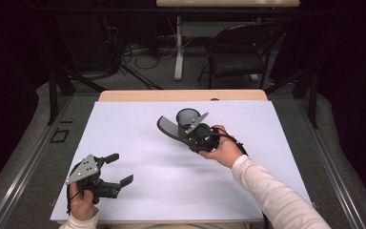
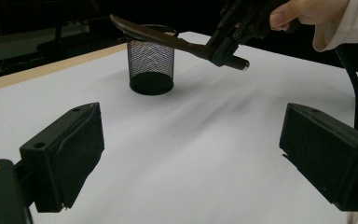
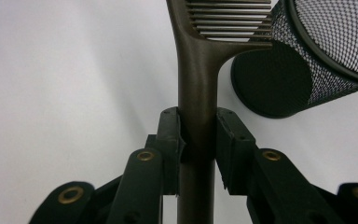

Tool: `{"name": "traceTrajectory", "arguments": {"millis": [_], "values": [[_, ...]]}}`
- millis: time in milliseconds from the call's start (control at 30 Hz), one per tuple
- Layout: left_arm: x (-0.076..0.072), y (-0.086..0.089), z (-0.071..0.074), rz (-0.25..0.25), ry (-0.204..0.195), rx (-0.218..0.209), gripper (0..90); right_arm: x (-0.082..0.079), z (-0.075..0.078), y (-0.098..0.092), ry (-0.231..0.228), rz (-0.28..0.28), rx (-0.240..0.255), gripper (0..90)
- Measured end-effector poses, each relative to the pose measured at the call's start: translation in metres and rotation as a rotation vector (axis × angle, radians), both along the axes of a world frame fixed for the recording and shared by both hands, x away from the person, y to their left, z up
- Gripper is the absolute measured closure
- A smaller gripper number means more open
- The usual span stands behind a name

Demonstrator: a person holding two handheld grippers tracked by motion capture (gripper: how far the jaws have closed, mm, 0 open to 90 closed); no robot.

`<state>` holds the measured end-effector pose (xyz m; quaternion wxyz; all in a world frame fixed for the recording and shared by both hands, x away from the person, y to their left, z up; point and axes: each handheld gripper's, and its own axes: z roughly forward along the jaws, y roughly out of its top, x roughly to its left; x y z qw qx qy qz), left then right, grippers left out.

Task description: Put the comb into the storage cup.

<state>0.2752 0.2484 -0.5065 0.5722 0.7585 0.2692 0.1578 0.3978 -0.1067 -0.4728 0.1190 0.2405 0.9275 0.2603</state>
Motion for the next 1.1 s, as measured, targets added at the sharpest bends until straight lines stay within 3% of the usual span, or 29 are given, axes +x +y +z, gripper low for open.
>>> {"name": "traceTrajectory", "arguments": {"millis": [567, 933, 1100], "values": [[0.0, -0.003, 0.0, 0.019, 0.015, -0.017, 6.5, -0.01, 0.013, -0.001, -0.106, -0.006, 0.127, 72.9], [0.004, -0.009, 0.001, 0.033, 0.037, -0.025, 6.5, -0.014, 0.021, -0.005, -0.135, -0.018, 0.166, 72.8], [0.006, -0.011, 0.003, 0.05, 0.058, -0.028, 6.5, -0.012, 0.024, -0.01, -0.146, -0.023, 0.214, 72.9]]}}
